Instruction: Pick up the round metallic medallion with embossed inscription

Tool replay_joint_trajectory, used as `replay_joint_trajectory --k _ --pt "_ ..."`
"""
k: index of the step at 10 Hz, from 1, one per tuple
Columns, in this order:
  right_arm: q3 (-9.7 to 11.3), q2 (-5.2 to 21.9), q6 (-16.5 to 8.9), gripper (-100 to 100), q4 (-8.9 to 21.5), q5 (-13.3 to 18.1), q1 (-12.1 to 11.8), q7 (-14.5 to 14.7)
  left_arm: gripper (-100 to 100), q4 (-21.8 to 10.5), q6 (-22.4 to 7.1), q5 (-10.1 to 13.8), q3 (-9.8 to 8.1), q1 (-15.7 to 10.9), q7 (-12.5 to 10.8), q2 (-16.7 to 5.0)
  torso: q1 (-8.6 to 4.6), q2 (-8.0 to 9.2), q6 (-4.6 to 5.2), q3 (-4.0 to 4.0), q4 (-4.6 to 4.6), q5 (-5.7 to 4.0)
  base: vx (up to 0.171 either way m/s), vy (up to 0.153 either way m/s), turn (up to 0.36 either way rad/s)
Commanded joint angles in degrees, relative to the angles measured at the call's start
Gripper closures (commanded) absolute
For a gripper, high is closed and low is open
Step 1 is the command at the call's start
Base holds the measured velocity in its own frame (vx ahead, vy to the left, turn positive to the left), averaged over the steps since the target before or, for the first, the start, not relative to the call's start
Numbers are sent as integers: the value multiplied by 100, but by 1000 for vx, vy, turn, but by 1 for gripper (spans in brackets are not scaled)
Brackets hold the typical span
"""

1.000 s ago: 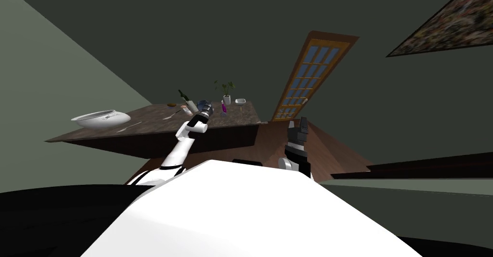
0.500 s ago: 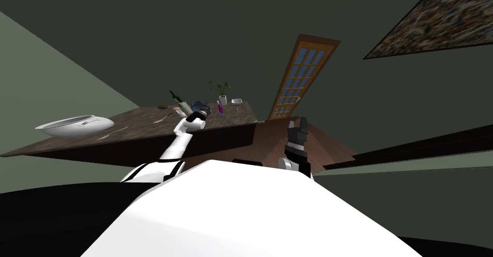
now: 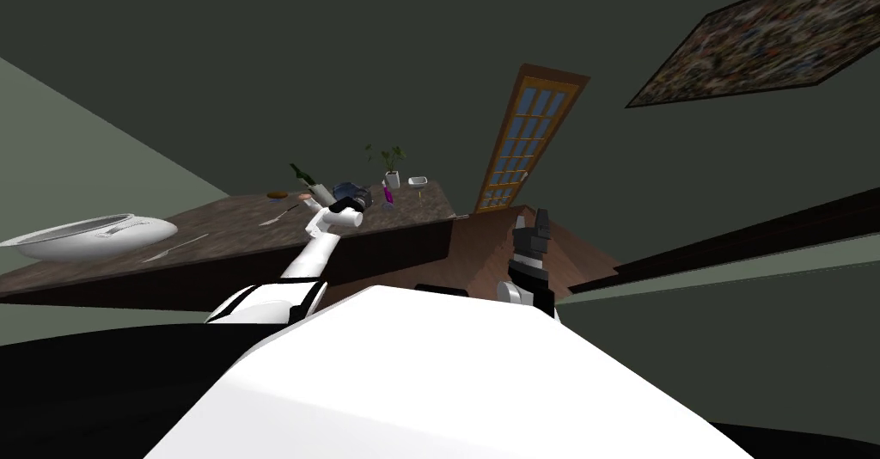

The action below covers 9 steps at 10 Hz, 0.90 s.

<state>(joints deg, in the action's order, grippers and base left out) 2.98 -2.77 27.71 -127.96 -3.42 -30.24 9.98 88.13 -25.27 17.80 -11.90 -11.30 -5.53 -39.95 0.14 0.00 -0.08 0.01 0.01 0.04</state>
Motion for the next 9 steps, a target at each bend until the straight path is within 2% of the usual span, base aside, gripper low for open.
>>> replay_joint_trajectory --k 1,2,3,4,5,6,7,8,9 --pt "0 0 0 0 0 0 0 0 -100 -286 -286 133 -5 -236 -22 -201 0 0 0 0 0 0 -1 -4 -247" --pt "1 0 0 0 0 0 1 0 -100 -448 -409 133 -5 -236 -22 -201 -4 -3 9 -2 0 -2 0 6 -140" --pt "0 0 0 0 0 0 0 0 -100 -456 -409 133 -5 -236 -22 -201 -1 -2 1 -2 -1 0 0 3 26" --pt "0 0 0 0 0 0 0 0 -100 -701 -690 281 -6 -436 -39 -405 0 -2 0 -1 -1 0 6 -2 -251" --pt "1 0 0 0 0 0 1 0 -100 -863 -788 281 -6 -436 -39 -405 -3 -5 8 -3 -1 -2 7 10 -141" --pt "0 0 0 0 0 0 0 0 -100 -1060 -984 429 1 -628 -49 -605 1 -5 0 -3 -2 0 11 10 -216" --pt "0 0 0 0 0 0 1 0 -100 -1276 -1108 429 1 -628 -49 -605 2 -7 6 -4 -1 0 14 15 -136" --pt "0 0 0 0 0 0 0 0 -100 -1417 -1303 578 15 -810 -53 -801 3 -8 1 -5 -2 1 25 16 -248" --pt "0 0 0 0 0 0 0 0 -100 -1480 -1542 578 15 -810 -53 -801 2 -12 6 -6 -2 -1 19 20 -125"
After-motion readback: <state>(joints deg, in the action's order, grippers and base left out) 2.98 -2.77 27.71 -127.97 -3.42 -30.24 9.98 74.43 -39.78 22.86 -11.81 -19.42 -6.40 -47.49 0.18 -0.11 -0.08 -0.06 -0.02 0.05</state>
